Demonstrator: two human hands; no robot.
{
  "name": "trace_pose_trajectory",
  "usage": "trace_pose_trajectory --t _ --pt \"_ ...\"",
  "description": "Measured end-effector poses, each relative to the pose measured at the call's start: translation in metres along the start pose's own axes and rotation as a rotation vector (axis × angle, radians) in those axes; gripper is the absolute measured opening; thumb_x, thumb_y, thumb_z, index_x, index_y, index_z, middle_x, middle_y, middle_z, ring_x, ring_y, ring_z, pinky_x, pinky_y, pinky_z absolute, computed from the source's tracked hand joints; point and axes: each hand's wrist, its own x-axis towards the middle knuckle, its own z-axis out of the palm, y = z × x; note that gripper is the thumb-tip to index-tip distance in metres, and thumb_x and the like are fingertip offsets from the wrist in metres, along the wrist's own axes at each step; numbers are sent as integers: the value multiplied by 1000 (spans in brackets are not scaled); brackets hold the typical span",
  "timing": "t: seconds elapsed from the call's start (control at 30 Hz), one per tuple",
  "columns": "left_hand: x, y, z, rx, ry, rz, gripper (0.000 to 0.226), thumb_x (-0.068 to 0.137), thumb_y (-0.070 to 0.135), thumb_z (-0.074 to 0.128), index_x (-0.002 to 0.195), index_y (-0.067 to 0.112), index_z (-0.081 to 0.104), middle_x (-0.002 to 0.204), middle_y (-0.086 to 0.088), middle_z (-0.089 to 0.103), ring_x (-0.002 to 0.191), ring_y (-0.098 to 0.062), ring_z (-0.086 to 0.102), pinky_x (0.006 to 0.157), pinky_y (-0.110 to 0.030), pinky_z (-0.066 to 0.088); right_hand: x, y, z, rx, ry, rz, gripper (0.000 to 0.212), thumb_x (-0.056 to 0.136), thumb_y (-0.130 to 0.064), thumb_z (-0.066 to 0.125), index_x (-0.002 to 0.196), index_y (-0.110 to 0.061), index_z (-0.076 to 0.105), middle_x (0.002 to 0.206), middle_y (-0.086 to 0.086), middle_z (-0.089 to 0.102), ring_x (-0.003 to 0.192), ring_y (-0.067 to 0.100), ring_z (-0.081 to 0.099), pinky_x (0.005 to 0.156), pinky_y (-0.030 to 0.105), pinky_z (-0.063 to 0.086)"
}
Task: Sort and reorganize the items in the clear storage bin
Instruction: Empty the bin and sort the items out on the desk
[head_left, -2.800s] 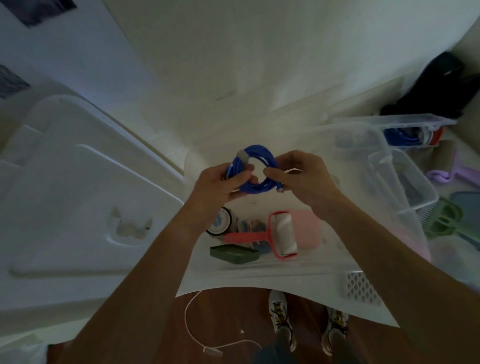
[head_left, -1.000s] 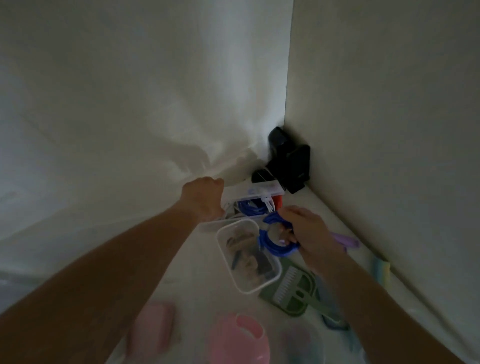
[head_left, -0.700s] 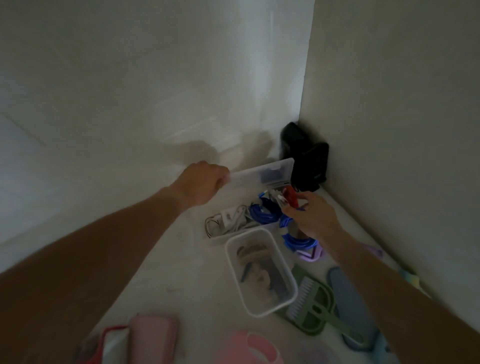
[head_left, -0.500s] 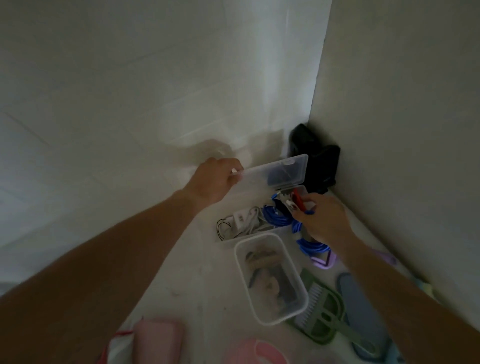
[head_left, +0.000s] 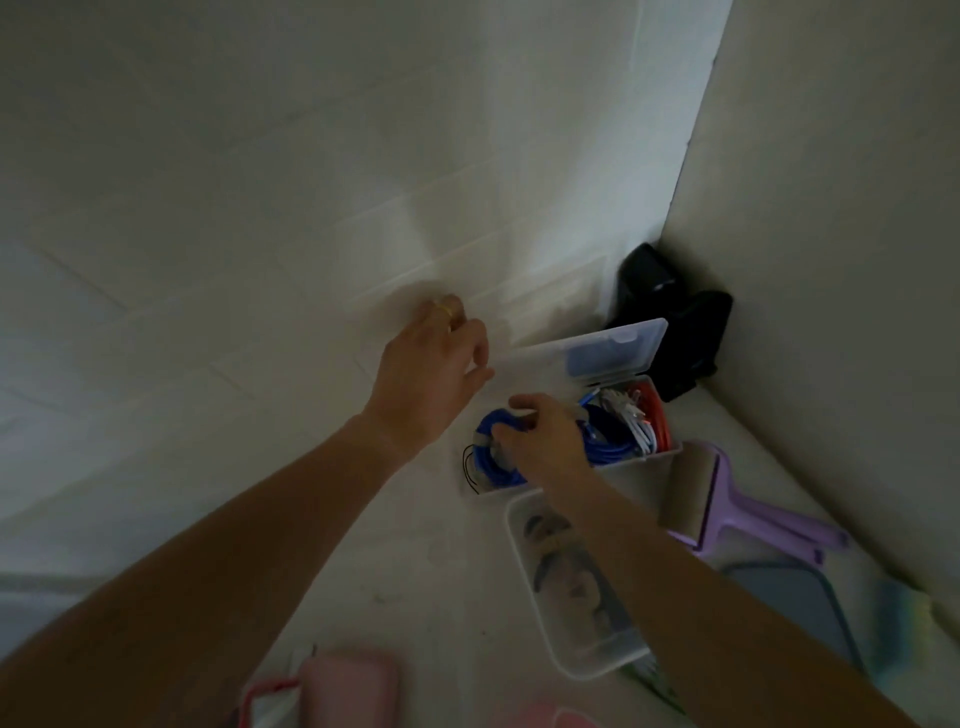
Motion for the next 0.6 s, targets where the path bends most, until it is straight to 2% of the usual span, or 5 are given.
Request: trace_pose_trajectory --t 0.17,0.37,0.47,0.53,0.6 --pt "-7 8 -5 94 -38 13 29 83 38 76 94 18 59 66 2 60 51 -19 55 49 -29 48 -7 11 -5 -478 190 -176 31 83 -30 70 110 -20 59 96 -1 67 86 19 64 70 32 54" --pt "-18 22 -20 -25 -327 25 29 94 33 61 120 22 56 99 3 65 95 -18 63 83 -33 52 -3 23 -9 -466 102 -315 7 87 -20 67 91 -17 71 82 -2 71 72 16 63 68 31 51" --pt "-24 22 -9 -144 -624 -94 35 97 25 54 132 23 55 122 -4 66 106 -22 63 91 -38 53 -6 21 -11 -555 -2 -326 17 92 -15 59 76 -14 65 68 2 61 57 14 49 56 27 36" --pt "-18 18 -3 -255 -739 -183 38 98 21 52 136 22 54 133 -6 61 112 -24 61 96 -40 52 -14 16 -18 -559 -64 -347 16 93 -11 55 81 -16 65 74 4 61 62 15 50 60 27 37" --pt "-9 13 4 -249 -804 -200 41 98 21 54 139 21 52 141 -6 54 119 -25 57 101 -40 48 -26 13 -31 -522 60 -373 18 92 -9 54 95 -17 70 89 2 66 78 18 60 69 30 45"
